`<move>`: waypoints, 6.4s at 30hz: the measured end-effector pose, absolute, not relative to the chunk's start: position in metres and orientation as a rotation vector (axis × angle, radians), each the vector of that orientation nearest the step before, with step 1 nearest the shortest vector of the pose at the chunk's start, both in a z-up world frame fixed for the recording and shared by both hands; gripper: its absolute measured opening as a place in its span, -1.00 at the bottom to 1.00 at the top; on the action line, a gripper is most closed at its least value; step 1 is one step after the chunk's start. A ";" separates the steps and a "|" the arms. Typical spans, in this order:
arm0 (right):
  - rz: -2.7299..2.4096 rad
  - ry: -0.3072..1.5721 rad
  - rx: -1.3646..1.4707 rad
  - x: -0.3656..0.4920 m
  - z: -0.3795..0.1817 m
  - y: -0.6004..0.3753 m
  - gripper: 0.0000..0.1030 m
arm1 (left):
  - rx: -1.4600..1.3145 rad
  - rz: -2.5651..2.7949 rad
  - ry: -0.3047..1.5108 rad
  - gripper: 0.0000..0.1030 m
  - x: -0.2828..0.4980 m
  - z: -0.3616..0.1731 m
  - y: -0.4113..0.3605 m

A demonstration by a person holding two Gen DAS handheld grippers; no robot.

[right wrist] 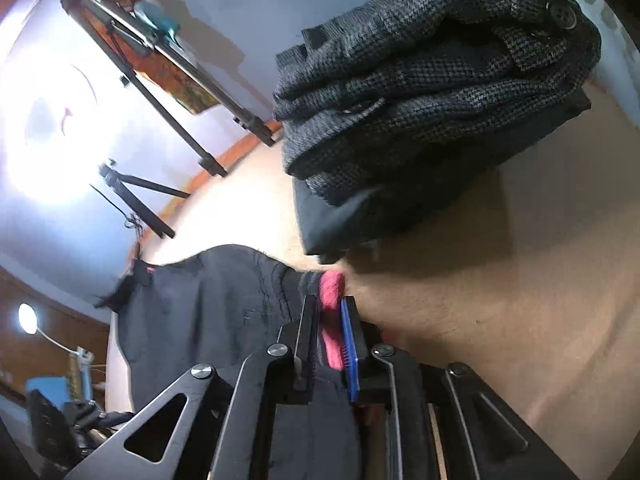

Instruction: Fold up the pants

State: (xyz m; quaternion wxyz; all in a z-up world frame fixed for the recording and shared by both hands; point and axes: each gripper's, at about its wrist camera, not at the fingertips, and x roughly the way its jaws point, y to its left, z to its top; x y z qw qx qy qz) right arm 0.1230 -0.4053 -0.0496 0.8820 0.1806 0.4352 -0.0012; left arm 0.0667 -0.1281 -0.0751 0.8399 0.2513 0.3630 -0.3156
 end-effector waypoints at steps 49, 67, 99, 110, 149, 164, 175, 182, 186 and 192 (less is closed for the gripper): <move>-0.035 0.756 0.087 0.087 0.006 -0.340 -0.25 | 0.366 -0.600 0.690 -0.02 0.095 -0.064 -0.141; 0.327 0.808 -0.241 0.203 -0.021 -0.183 0.26 | -0.018 -0.031 0.715 -0.02 0.113 -0.070 0.139; 0.530 0.943 -0.608 0.190 -0.095 -0.067 0.07 | -0.350 0.176 0.715 0.08 0.165 -0.131 0.275; 0.374 0.997 -0.606 0.277 -0.118 -0.091 0.43 | -0.273 0.186 0.704 -0.24 0.185 -0.140 0.264; 0.601 0.993 -0.508 0.115 -0.084 -0.087 -0.03 | -0.111 -0.121 0.715 -0.56 0.107 -0.080 0.140; 0.600 1.032 -0.602 0.062 -0.139 -0.093 -0.84 | -0.047 -0.306 0.833 -0.55 0.066 -0.106 0.049; 0.623 1.068 -0.189 0.086 -0.111 -0.134 -0.88 | 0.054 -0.436 0.881 -0.55 0.072 -0.123 -0.002; 0.657 1.072 -0.078 0.091 -0.105 -0.147 -0.88 | -0.033 -0.505 0.791 -0.55 0.063 -0.096 0.015; 0.668 1.087 -0.082 0.089 -0.111 -0.143 -0.88 | -0.034 -0.594 0.855 -0.55 0.074 -0.111 -0.004; 0.697 1.093 -0.092 0.085 -0.112 -0.143 -0.65 | -0.074 -0.668 0.853 -0.10 0.087 -0.112 -0.015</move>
